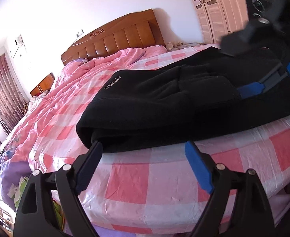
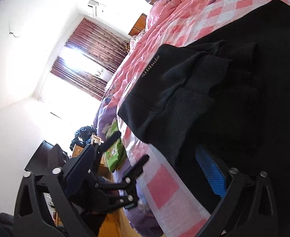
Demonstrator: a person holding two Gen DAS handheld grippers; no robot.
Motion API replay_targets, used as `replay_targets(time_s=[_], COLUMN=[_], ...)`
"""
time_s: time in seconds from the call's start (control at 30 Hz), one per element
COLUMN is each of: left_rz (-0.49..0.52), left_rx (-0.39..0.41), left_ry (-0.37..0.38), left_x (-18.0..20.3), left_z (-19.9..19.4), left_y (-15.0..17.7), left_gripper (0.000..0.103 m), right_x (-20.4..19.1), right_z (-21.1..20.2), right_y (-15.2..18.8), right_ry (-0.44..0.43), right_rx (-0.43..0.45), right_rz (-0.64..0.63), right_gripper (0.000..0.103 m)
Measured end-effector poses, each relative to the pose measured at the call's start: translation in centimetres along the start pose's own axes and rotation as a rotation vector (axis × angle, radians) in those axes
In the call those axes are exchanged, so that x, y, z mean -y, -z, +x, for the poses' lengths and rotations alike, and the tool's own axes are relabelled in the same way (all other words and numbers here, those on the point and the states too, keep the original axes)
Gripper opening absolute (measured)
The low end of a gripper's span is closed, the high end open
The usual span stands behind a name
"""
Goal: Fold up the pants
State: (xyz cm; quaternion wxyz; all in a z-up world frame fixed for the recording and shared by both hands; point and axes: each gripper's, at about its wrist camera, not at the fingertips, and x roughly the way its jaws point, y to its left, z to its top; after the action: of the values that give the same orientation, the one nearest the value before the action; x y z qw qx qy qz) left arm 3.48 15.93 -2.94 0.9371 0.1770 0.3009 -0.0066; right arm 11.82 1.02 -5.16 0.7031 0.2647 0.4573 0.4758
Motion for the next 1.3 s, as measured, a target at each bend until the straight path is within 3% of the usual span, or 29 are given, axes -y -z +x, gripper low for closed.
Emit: replay_targets(time_s=[0.13,0.2,0.4,0.5,0.7,0.77,0.87,0.93,0.97,1.0,1.1,1.2,1.3], left_rz=[-0.001,-0.005,-0.037,-0.054,-0.048,-0.031,-0.016,-0.039,-0.053,-0.077,-0.128,-0.165,-0.193], left_rx=[0.009,0.013,0.035,0.050,0.037,0.035,0.047,0.050,0.046,0.034,0.001,-0.014,-0.015], left_ry=[-0.001,-0.006,-0.034,-0.034,-0.029,-0.050,-0.093,-0.102,-0.099,-0.097,-0.086,-0.062,-0.047], left_x=[0.2,-0.1,-1.4,-1.8,-1.6,-1.7,-2.7,-4.3,-5.2,-6.3,-8.2,-8.9,-8.9], left_z=[-0.1,-0.2,-0.8,-1.3,-0.7,-0.5,-0.5,-0.2,0.2,0.8,2.2,3.0,3.0], left_y=[0.0,0.0,-0.3,-0.6,-0.5,-0.6,-1.0,-1.4,-1.5,-1.5,-1.4,-1.2,-0.9], left_gripper=[0.086,0.086,0.087,0.089,0.090,0.090,0.091,0.092,0.095,0.095,0.095,0.095,0.095], right_x=[-1.0,-1.2,-4.6,-4.1,3.4,4.9,5.4,6.2,6.1,6.0,7.0,7.4,7.1], right_z=[0.9,0.4,-3.2,-5.3,-4.4,-4.1,-5.1,-6.6,-7.6,-8.4,-9.3,-8.6,-7.4], right_y=[-0.8,-0.9,-2.5,-3.1,-1.7,-1.0,-0.8,-0.7,-0.7,-0.9,-1.8,-2.7,-3.1], right_ry=[0.094,0.169,0.276,0.324,0.339,0.307,0.283,0.229,0.144,0.068,0.161,0.142,0.056], right_rx=[-0.006,0.007,0.136,0.189,0.031,-0.009,-0.010,0.028,0.074,0.108,0.143,0.120,0.050], right_rz=[-0.043,-0.089,-0.297,-0.316,-0.105,-0.044,0.005,0.065,0.058,0.050,0.125,0.138,0.158], right_gripper=[0.048,0.018,0.013,0.013,0.014,0.015,0.022,0.053,0.089,0.099,0.099,0.099,0.099])
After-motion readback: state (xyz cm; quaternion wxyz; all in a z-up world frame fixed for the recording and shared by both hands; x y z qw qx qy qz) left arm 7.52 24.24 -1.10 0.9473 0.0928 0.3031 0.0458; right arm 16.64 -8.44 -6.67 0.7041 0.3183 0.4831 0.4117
